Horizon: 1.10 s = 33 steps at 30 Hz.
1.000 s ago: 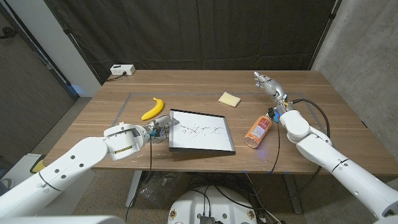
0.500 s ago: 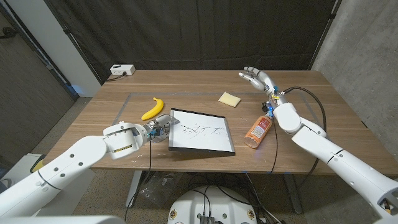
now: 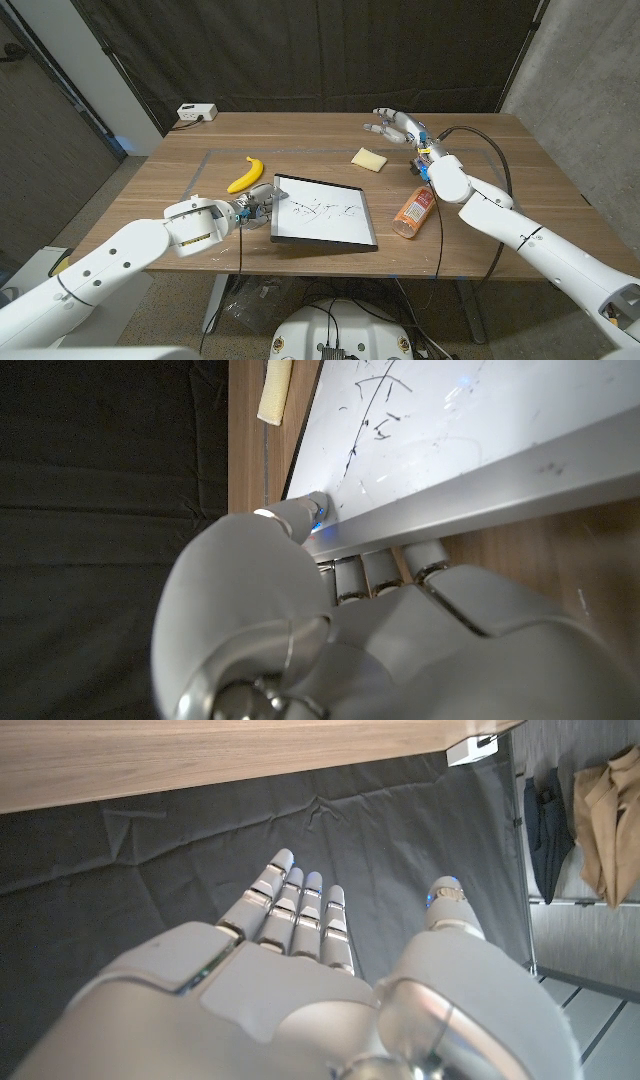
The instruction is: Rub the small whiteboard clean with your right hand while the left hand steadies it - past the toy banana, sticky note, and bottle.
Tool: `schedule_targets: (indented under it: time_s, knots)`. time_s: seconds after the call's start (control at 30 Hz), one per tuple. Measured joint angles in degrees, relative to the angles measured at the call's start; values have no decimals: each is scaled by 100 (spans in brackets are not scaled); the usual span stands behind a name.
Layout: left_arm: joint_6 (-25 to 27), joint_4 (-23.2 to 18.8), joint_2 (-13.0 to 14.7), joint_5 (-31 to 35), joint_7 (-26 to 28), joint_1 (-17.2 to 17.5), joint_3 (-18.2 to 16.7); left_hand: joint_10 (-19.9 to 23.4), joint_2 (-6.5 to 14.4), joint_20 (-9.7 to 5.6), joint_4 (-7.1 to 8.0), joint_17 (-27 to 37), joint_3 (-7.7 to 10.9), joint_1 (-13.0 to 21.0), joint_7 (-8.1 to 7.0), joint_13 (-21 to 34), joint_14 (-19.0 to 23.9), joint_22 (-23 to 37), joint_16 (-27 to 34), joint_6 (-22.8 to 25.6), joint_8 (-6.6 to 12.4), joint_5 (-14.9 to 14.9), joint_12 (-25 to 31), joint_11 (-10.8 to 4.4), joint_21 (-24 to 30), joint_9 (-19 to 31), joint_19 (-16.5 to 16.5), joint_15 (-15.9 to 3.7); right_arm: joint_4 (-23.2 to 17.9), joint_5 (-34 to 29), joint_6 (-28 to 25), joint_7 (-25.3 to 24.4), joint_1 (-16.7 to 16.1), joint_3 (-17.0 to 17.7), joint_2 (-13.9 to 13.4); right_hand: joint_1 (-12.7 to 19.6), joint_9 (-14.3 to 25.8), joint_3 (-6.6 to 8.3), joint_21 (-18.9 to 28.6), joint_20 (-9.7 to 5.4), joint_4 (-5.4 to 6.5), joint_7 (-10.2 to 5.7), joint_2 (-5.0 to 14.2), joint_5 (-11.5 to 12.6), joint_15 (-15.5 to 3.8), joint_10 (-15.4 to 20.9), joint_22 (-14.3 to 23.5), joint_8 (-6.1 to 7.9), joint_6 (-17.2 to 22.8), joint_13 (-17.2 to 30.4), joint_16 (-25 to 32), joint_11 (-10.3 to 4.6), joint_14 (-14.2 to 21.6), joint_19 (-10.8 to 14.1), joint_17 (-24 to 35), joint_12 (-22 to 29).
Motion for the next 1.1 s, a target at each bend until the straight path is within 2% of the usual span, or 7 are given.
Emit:
schedule_targets:
  time_s: [0.1,0.27,0.37,0.47,0.57,0.83,1.1]
  knots:
    - [34,-1,25,-32,1,-26,0,0,0,0,0,0,0,0,0,0,0,0,0,0,0,0,0,0,-1,0,0,0,-18,-114,-65,48,68,-89,5,212,0,63,35,-9,16,-22,-59,0,-47,249,0,0,208,-4,0,-67,148,153,0,50]
    - [61,-1,44,-64,-3,-66,1,29,0,0,24,0,24,0,0,0,0,0,0,0,0,0,0,-29,-22,0,0,0,-16,-341,-140,42,148,-194,41,442,0,63,37,-24,16,-145,-143,0,-136,534,0,67,428,-25,0,-210,266,267,0,89]
    - [68,2,55,-74,-11,-85,13,45,-1,1,24,0,23,-1,0,0,0,0,0,0,0,0,0,-13,-23,0,2,0,8,-547,-218,8,200,-275,63,496,0,63,37,-12,16,-145,-193,0,-142,535,0,67,428,-25,0,-211,314,335,1,89]
    - [69,4,61,-80,-23,-95,18,50,-39,32,48,1,47,-39,0,0,0,0,0,0,0,0,0,-9,-23,0,32,0,22,-756,-343,-5,251,-352,80,578,0,87,37,-10,40,-131,-233,0,-137,415,0,-4,363,-25,-23,-239,309,335,1,24]
    - [69,6,64,-90,-40,-99,20,50,-39,32,48,1,47,-39,-10,0,17,0,0,9,-8,0,0,-8,-23,0,32,-17,40,-904,-442,-6,312,-431,106,578,0,59,37,-12,68,-106,-233,0,-98,347,0,-27,320,-25,-46,-189,227,269,1,-6]
    - [30,0,76,-95,-69,-67,7,81,-39,32,41,1,71,-39,11,0,43,-1,-21,30,-45,0,0,-38,-23,-14,32,-1,170,-1423,-773,-73,472,-659,207,510,0,13,-2,-8,114,-75,-301,0,-98,346,-1,-27,289,-24,-46,-188,228,187,17,-6]
    - [-62,-86,78,-16,-24,34,-64,81,-39,-2,39,1,102,-39,21,1,43,-3,-20,40,-45,0,-45,-38,-38,-15,65,-1,318,-1790,-969,-67,625,-852,274,464,30,-33,-2,6,159,-106,-347,0,-192,347,-1,-67,259,-23,-22,-188,323,203,16,-28]
